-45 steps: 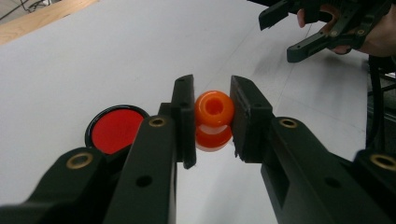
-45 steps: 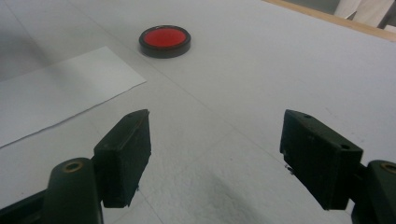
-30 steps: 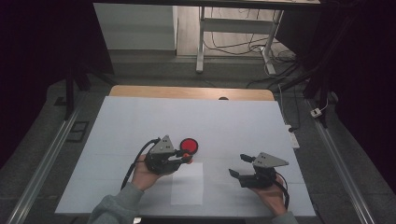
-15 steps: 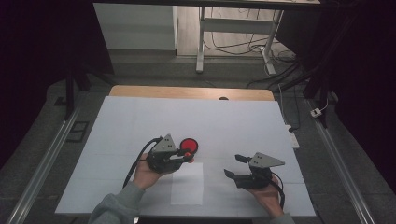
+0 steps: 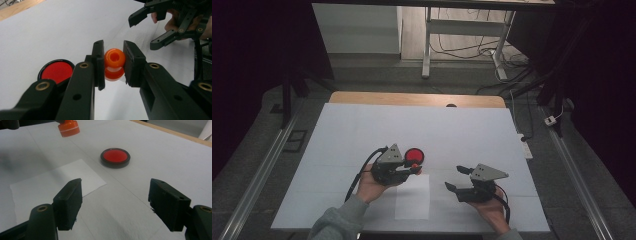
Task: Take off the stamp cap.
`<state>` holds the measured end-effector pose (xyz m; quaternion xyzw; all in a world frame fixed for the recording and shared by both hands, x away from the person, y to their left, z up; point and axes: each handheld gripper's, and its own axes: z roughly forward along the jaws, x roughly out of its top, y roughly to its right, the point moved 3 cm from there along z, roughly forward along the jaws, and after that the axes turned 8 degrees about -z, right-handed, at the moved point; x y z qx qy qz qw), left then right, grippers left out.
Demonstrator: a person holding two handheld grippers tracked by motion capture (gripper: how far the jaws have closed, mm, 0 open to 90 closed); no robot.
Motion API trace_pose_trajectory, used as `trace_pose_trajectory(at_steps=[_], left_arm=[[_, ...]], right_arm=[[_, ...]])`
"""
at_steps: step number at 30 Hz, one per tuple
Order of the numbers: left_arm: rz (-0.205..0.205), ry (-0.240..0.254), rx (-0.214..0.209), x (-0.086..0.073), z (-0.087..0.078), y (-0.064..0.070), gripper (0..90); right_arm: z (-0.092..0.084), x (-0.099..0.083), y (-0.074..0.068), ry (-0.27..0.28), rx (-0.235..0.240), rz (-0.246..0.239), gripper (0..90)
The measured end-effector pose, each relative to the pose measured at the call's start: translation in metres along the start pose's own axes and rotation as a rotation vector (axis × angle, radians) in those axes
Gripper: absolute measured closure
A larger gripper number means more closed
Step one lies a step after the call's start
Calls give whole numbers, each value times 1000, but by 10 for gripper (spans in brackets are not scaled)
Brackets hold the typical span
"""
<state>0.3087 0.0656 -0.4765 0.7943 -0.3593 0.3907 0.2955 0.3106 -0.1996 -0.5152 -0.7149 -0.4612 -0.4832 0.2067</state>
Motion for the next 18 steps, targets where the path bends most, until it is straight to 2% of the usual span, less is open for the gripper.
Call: trace_pose_trajectory(at_steps=[18], left_arm=[[3,-10,-3,0,4,1,727]], right_arm=[[12,4,-8,-5,25,-23,277]])
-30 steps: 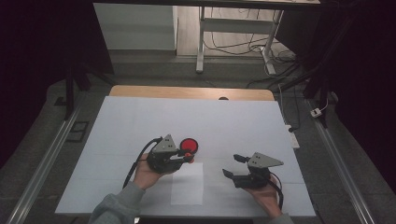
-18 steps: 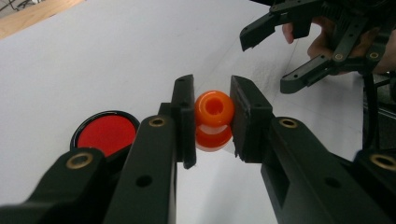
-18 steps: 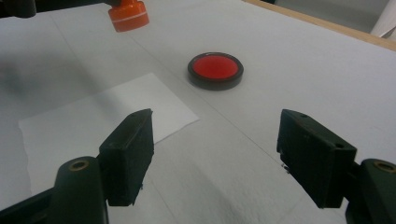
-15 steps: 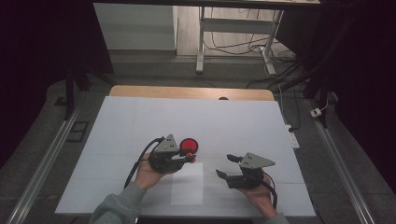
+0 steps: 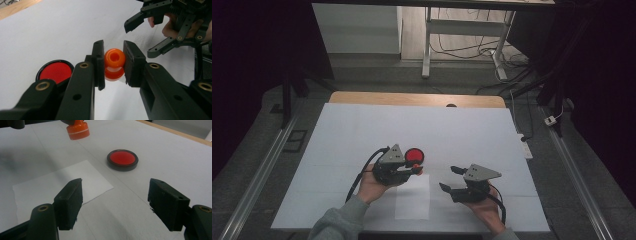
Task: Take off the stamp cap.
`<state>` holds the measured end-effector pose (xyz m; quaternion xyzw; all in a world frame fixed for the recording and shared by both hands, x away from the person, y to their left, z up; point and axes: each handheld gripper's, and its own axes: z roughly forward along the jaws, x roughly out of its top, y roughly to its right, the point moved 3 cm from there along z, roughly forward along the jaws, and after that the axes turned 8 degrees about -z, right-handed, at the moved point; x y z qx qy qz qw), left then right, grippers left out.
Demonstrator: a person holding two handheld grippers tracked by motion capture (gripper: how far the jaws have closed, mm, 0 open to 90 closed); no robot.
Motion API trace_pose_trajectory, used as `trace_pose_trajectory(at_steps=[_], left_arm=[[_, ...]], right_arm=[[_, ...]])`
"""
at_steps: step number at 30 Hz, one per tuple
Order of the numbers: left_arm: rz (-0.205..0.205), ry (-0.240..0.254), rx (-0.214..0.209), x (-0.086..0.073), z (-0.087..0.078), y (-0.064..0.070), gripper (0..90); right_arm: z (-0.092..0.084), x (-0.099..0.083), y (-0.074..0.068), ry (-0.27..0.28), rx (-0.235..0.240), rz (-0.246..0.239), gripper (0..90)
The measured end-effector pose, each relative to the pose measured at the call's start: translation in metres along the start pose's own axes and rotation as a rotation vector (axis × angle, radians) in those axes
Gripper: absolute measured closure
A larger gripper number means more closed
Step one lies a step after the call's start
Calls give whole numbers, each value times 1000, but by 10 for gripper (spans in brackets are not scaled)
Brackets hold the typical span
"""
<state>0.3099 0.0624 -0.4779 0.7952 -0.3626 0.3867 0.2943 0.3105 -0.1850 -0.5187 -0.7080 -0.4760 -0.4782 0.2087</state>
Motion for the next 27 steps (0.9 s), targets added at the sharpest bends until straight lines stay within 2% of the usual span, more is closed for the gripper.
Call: trace_pose_trajectory(at_steps=[27], left_arm=[[-9,-3,-4,0,1,0,726]], right_arm=[[31,15,-27,0,69,-47,288]])
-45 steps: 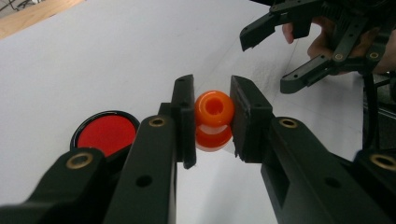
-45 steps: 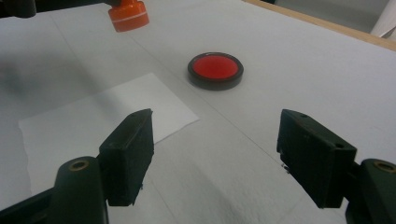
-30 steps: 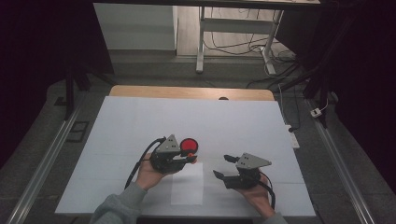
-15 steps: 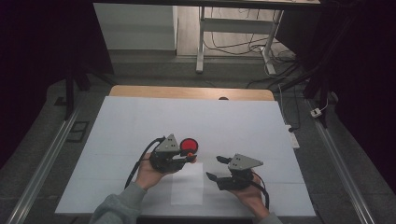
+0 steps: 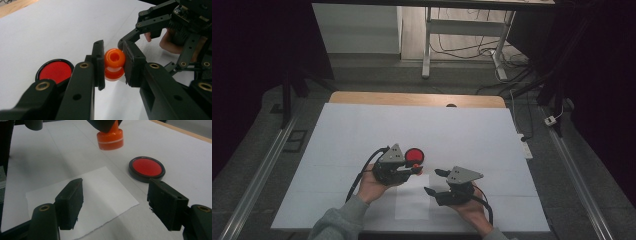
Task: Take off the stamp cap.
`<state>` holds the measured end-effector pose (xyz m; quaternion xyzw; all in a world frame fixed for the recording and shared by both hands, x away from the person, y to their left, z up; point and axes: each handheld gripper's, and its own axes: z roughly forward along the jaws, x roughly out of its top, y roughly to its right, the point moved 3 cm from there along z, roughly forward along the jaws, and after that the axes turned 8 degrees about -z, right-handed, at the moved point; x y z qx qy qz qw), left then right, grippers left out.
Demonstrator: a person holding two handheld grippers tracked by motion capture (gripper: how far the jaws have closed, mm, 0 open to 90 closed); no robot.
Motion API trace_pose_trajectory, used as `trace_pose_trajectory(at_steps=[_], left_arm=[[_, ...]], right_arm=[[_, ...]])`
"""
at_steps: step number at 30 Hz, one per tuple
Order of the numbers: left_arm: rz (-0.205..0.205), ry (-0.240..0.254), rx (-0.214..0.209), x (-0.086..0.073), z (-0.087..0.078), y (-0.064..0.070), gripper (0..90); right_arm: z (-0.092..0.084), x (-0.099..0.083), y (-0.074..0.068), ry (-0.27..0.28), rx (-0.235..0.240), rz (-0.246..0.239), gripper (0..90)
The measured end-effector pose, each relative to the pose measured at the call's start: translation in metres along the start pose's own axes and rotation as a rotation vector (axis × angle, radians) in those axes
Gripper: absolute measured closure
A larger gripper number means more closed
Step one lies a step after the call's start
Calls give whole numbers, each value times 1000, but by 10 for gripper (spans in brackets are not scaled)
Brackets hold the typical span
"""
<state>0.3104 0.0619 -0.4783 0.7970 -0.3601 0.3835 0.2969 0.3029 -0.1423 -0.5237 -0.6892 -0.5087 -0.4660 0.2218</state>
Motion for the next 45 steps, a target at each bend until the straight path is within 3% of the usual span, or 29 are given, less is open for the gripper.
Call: trace_pose_trajectory(at_steps=[22,45], left_arm=[[0,-8,-2,-1,3,0,727],[-8,-13,-10,-2,5,0,726]], right_arm=[[14,13,-5,22,-1,-25,312],[21,22,-7,18,-31,-52,429]])
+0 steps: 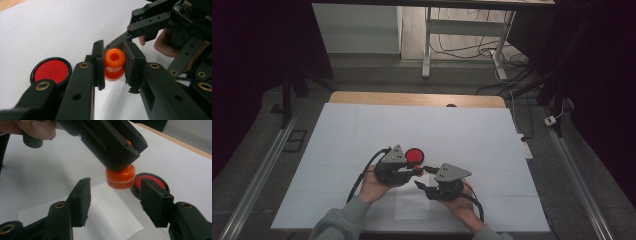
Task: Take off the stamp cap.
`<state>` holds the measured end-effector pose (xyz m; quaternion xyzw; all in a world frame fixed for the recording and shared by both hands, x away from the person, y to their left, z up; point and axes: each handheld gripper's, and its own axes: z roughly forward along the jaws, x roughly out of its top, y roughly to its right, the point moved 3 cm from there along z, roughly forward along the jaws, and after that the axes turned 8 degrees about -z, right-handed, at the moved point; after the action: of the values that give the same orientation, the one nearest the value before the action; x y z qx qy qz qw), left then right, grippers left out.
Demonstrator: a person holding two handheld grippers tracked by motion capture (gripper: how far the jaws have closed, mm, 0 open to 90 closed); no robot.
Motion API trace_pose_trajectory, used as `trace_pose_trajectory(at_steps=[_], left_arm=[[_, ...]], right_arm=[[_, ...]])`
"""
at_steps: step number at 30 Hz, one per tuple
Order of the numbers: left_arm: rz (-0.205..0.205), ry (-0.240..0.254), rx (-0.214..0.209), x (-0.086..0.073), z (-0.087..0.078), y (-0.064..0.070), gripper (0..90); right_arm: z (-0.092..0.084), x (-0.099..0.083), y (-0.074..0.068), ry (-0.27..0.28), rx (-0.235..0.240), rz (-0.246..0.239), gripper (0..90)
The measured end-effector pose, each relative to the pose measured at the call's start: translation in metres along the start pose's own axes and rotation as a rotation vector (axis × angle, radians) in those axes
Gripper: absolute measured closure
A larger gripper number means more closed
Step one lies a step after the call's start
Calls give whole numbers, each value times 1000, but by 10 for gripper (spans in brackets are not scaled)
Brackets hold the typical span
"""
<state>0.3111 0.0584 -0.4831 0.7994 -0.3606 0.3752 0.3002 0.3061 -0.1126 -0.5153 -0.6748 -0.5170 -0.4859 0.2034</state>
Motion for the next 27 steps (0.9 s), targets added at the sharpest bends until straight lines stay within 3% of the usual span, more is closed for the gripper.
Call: trace_pose_trajectory(at_steps=[22,27], left_arm=[[3,8,-11,0,0,0,727],[3,10,-10,0,0,0,726]], right_arm=[[4,1,2,-12,-16,8,560],[4,2,2,-12,-17,10,624]])
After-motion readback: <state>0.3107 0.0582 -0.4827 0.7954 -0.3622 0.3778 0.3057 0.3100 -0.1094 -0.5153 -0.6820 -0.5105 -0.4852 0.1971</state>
